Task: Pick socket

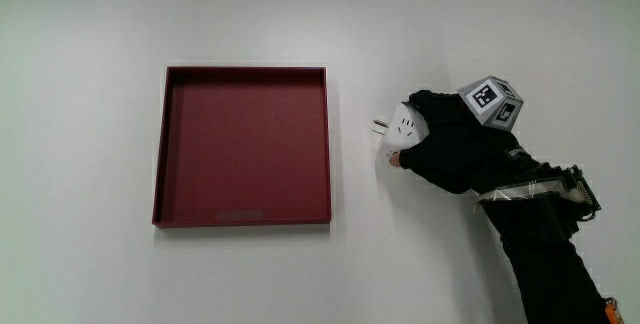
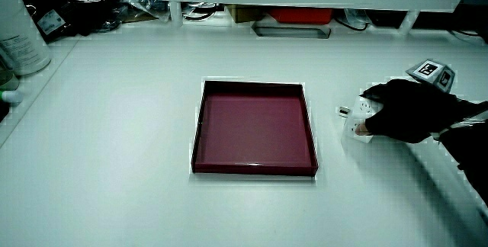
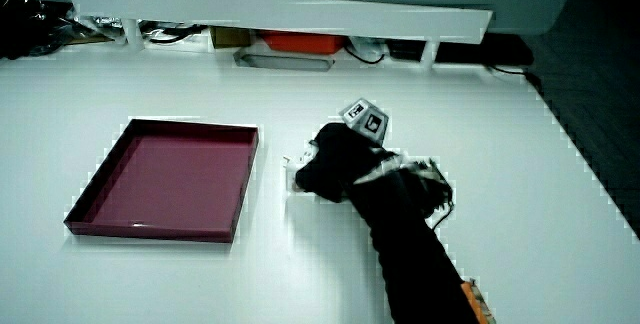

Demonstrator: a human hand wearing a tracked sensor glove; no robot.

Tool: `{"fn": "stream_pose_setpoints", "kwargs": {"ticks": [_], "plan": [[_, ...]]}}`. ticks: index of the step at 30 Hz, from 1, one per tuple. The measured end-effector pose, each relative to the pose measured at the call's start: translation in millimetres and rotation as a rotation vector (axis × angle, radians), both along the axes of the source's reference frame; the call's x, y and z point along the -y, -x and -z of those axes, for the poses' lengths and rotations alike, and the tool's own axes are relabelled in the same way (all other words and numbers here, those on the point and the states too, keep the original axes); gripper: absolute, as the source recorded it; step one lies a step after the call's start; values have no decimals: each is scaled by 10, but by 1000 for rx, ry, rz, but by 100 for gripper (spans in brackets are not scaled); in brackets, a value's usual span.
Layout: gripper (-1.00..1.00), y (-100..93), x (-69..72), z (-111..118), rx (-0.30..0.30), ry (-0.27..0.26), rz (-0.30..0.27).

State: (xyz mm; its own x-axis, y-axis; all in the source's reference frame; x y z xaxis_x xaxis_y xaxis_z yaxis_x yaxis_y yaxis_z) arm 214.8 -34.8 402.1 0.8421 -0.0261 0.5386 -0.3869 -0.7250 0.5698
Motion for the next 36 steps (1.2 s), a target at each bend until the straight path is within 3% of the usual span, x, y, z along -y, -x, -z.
{"fn": "stream_pose_setpoints", "kwargs": {"ticks": [4, 5, 6, 7, 15, 24, 36], "plan": [[0, -21, 55, -140, 12, 33, -12], [0, 2, 60, -127, 15, 129, -39], [0, 0, 80, -174, 23, 43, -14], [0, 18, 93, -175, 14, 41, -20], [0, 120, 194, -338, 34, 89, -16], [0, 187, 287, -622, 14, 142, -43], [0, 296, 315, -892, -14, 191, -43]]}}
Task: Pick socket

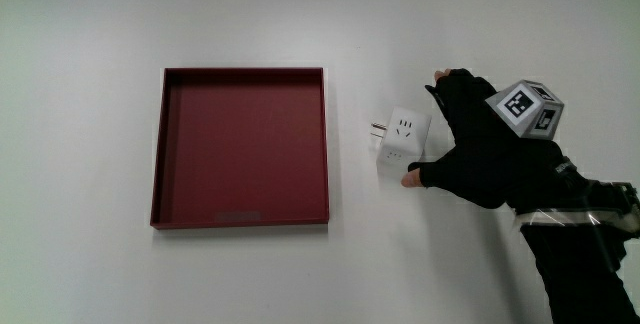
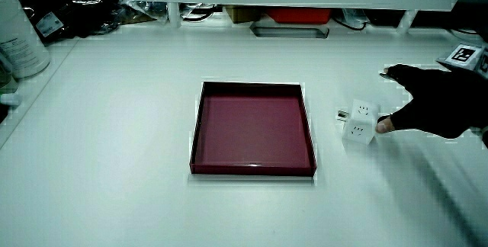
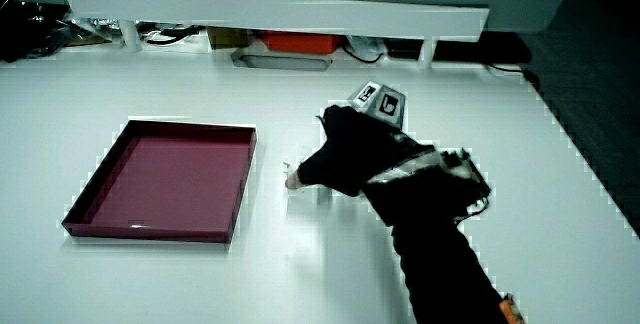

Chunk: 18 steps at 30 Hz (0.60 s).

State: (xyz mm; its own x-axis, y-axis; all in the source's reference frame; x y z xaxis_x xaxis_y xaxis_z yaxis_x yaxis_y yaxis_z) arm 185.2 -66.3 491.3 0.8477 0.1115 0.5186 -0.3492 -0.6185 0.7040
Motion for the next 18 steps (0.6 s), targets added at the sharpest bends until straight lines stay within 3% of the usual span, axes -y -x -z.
{"fn": "stream_pose_setpoints", "kwargs": {"ticks": [13, 18], "plan": [[0, 5, -9, -191, 1, 53, -12], [5, -26, -8, -143, 24, -9, -36]]}}
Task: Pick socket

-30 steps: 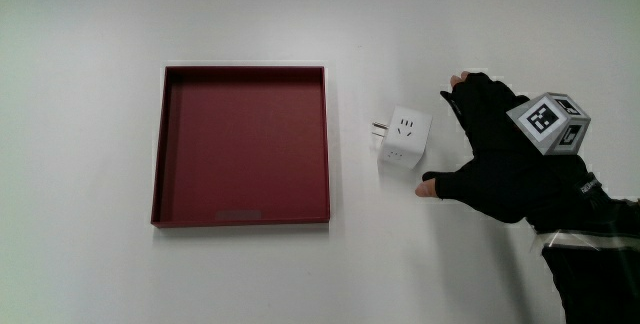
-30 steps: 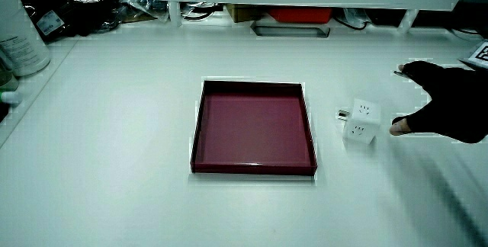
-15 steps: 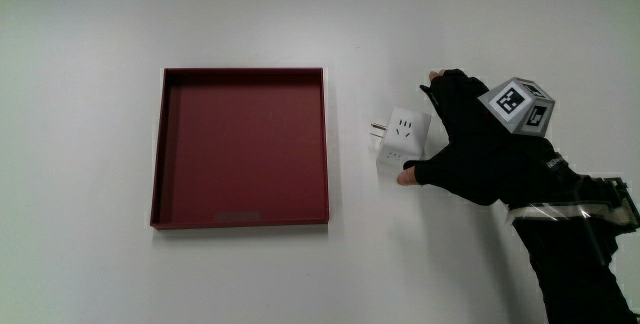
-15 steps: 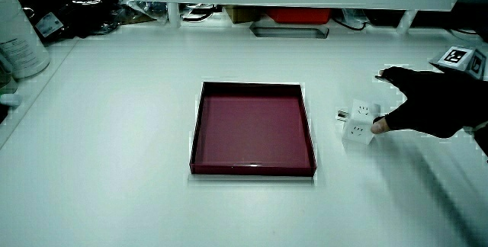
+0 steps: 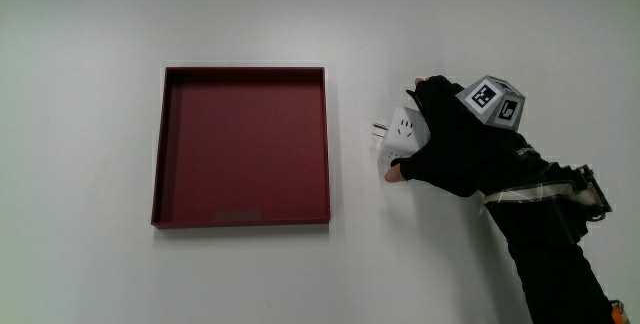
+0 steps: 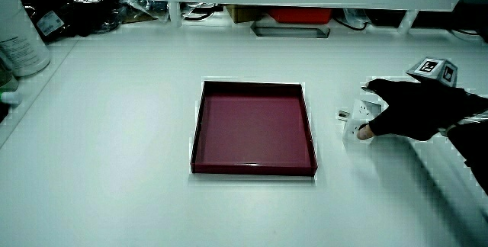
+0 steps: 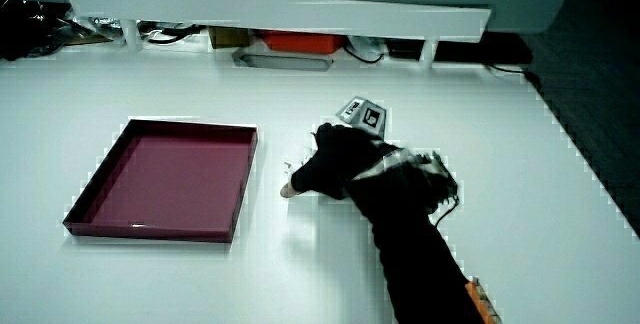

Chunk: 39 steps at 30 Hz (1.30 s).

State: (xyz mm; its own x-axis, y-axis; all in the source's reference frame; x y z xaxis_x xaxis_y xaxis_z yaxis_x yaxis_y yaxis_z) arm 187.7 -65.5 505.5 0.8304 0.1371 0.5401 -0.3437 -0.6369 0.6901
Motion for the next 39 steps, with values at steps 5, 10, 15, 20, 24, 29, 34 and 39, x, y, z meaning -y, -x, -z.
{"fn": "stream_pose_setpoints", "kwargs": {"ticks": [5, 10, 15, 20, 24, 29, 34, 39], "plan": [[27, -17, -1, 50, 14, -40, -17], [50, -23, -11, 80, 20, -64, -35], [73, -55, -11, 32, 10, -93, -53], [95, -42, -19, 88, 17, -116, -46], [100, -52, -2, 158, 51, -151, -60], [100, 59, 27, 379, 90, -198, -38], [100, 233, 31, 442, 221, -123, 1], [100, 504, -3, 620, 228, -140, 43]]}}
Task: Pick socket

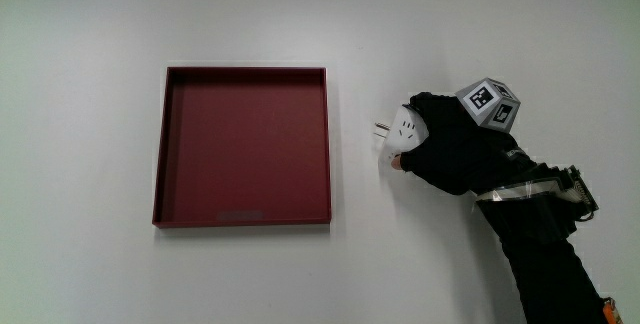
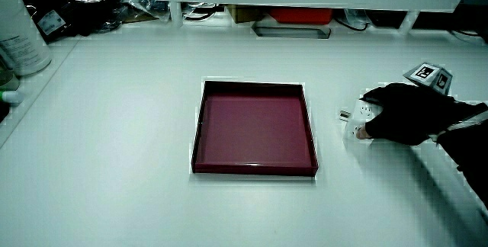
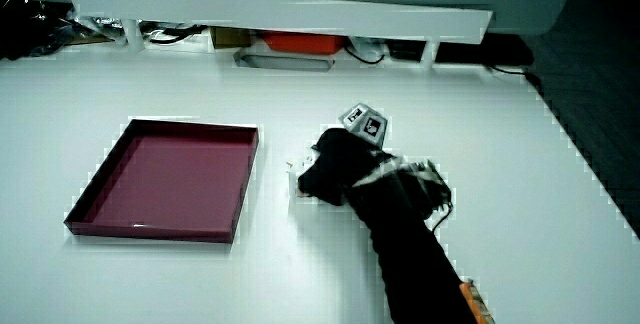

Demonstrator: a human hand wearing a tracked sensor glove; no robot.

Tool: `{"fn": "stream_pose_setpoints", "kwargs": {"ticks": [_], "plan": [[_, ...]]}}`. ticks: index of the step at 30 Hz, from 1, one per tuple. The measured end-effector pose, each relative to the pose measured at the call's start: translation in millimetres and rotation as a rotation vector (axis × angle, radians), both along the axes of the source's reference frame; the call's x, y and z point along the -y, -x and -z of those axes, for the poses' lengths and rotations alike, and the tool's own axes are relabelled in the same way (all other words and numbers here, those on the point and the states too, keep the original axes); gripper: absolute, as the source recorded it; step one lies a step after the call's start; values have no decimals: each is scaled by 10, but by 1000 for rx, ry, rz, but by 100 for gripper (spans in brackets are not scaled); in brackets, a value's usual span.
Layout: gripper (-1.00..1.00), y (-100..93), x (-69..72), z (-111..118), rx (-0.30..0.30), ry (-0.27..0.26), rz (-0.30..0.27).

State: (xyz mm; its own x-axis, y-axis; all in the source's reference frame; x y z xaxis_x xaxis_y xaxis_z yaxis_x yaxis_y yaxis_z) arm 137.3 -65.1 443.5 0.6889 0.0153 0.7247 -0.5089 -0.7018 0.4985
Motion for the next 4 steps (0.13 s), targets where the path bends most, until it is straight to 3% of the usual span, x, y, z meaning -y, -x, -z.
{"fn": "stream_pose_setpoints", "kwargs": {"ticks": [2, 4], "plan": [[100, 113, -5, 50, 15, 14, 8], [100, 216, 4, -15, 72, -18, 36]]}}
